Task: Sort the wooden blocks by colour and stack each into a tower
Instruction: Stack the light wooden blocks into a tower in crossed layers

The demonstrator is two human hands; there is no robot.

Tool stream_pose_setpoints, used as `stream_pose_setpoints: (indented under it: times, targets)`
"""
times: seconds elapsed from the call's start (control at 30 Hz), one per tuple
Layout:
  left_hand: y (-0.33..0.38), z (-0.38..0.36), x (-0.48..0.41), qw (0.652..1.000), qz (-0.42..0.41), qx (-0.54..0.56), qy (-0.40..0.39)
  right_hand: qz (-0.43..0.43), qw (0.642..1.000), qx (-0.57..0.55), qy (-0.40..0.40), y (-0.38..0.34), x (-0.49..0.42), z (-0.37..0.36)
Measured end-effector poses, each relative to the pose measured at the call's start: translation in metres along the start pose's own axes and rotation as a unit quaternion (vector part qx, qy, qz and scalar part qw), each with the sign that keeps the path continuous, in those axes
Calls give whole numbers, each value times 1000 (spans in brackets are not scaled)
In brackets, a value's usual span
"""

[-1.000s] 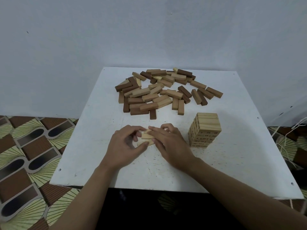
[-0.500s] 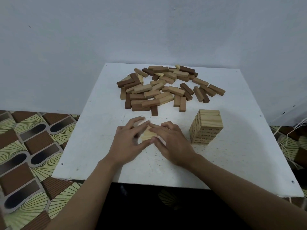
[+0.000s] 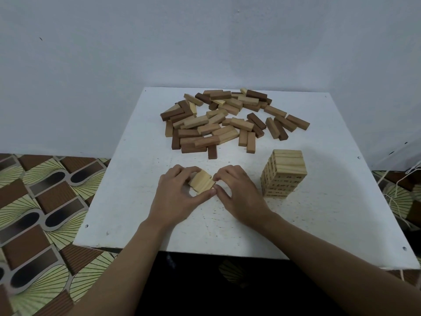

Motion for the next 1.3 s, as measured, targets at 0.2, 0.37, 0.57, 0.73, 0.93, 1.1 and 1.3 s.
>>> stream_pose_setpoints:
  times: [0.2,0.37,0.57,0.73,0.93,1.1,1.3]
  targets:
    - [1,-4,1,998,-16,-47,-39,14,1000,16,-11,-5,1,2]
    - [2,-3,-1,998,-18,-41,-47,-1,998,-50,-33,-4,5,6]
    - [1,-1,0,998,-28,-17,-60,20,998,-32,-54,-5,6,3]
    - [-5,-1,-3,993,-17,6,-117,30,997,-28,-65,-8,6,4]
    - [-9,1,-4,992,-1,34,-125,27,998,-30,-47,-6,5,3]
    - [-10,-5,-4,993,-20,3,-116,9,998,-58,-37,-2,6,6]
    - [-9,-7,-5,993,-20,-8,-117,-2,997,-70,-44,0,6,6]
Point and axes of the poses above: each hand's wrist, its own x-axis away from the middle knuckle, its own z-axis out of the back of the hand, y = z × x, the point moved 8 cm from there along -x, towards the middle knuckle, and after that the axes turned 2 degrees about x, right-handed, at the moved point
